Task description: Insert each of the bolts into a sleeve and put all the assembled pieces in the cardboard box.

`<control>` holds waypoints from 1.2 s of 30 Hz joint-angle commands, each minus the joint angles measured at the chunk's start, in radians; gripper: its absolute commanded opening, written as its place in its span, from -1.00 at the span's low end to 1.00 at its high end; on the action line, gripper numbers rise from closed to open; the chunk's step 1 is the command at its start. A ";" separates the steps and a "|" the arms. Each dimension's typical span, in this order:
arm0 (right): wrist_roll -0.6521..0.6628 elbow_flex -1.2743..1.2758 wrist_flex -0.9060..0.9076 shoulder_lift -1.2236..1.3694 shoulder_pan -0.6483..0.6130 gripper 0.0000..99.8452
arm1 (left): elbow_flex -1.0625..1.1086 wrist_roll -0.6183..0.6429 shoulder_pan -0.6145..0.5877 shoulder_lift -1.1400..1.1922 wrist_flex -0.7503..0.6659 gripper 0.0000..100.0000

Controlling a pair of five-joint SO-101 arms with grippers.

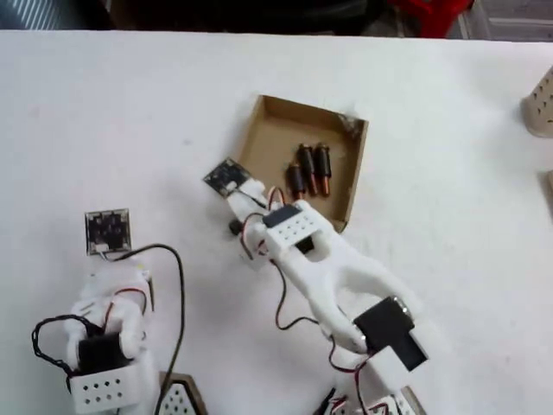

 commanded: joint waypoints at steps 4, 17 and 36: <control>0.009 -0.107 0.004 0.036 0.004 -0.80 | -0.002 -0.009 -0.008 0.002 0.002 -0.85; 0.011 -0.161 0.090 0.085 0.002 -0.80 | -0.002 -0.011 -0.008 0.002 -0.002 -0.85; 0.107 -0.181 0.220 0.064 0.008 -0.96 | -0.002 -0.011 -0.008 0.002 -0.005 -0.84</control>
